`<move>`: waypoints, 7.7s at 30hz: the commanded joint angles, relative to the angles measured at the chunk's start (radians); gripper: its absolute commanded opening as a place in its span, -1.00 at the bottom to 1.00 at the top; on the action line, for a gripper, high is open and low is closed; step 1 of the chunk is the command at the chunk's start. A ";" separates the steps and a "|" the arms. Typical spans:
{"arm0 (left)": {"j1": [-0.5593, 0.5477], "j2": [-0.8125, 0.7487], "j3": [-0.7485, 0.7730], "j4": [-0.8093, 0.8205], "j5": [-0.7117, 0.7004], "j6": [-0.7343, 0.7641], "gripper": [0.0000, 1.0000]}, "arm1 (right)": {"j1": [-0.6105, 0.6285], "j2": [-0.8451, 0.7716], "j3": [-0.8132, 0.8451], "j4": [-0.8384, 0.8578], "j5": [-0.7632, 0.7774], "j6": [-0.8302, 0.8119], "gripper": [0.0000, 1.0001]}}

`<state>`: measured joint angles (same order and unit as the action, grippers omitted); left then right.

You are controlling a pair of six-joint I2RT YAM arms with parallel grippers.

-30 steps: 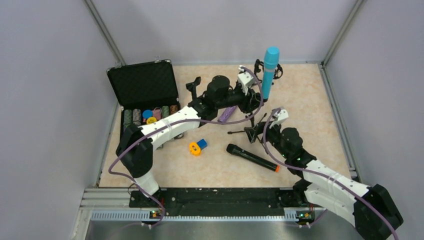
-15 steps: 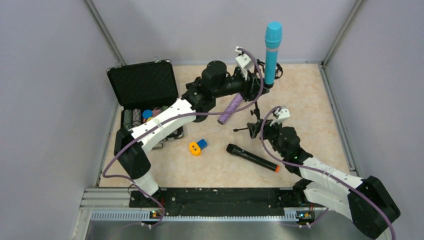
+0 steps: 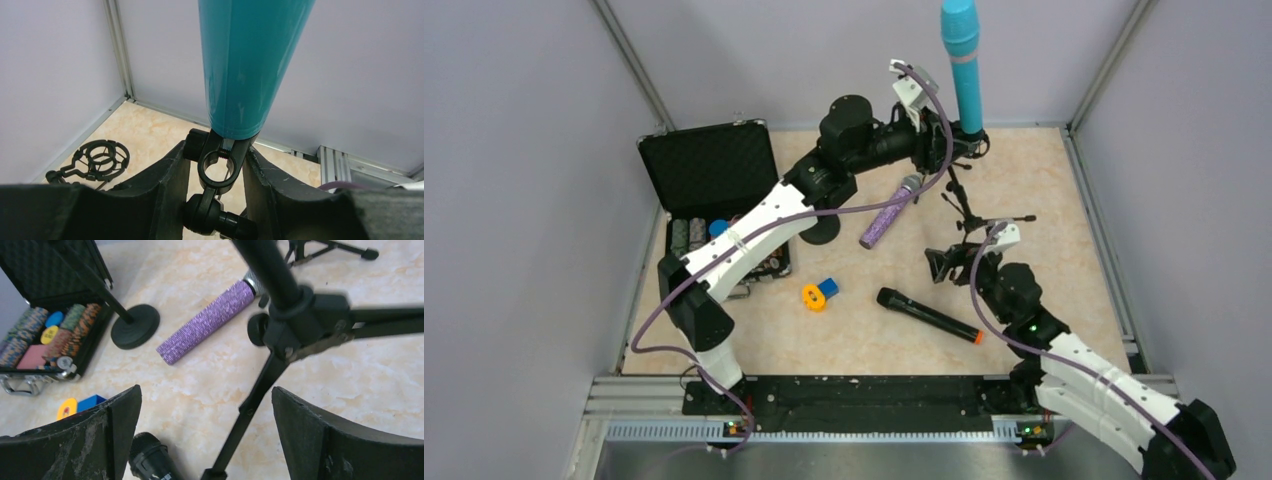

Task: Attach the microphones to the stand

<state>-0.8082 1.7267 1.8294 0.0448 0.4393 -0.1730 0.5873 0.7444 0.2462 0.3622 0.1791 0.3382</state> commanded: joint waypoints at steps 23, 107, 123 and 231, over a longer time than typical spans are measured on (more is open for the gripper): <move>0.265 0.157 0.208 0.114 0.048 -0.055 -1.00 | 0.009 -0.103 0.116 -0.238 -0.059 0.106 0.98; 0.532 0.432 0.269 0.008 -0.235 0.269 0.62 | 0.010 0.081 0.144 -0.212 -0.121 0.120 0.98; 0.532 0.168 -0.018 0.068 -0.213 0.241 0.72 | 0.009 0.072 0.163 -0.235 -0.145 0.126 0.98; 0.527 -0.708 -1.043 -0.192 -0.029 -0.203 0.98 | -0.339 1.365 1.876 -1.022 -0.278 -0.288 0.53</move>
<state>-0.2790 1.0420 0.7929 -0.1848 0.4221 -0.3676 0.1867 2.1780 2.1250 -0.6682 -0.2253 0.0914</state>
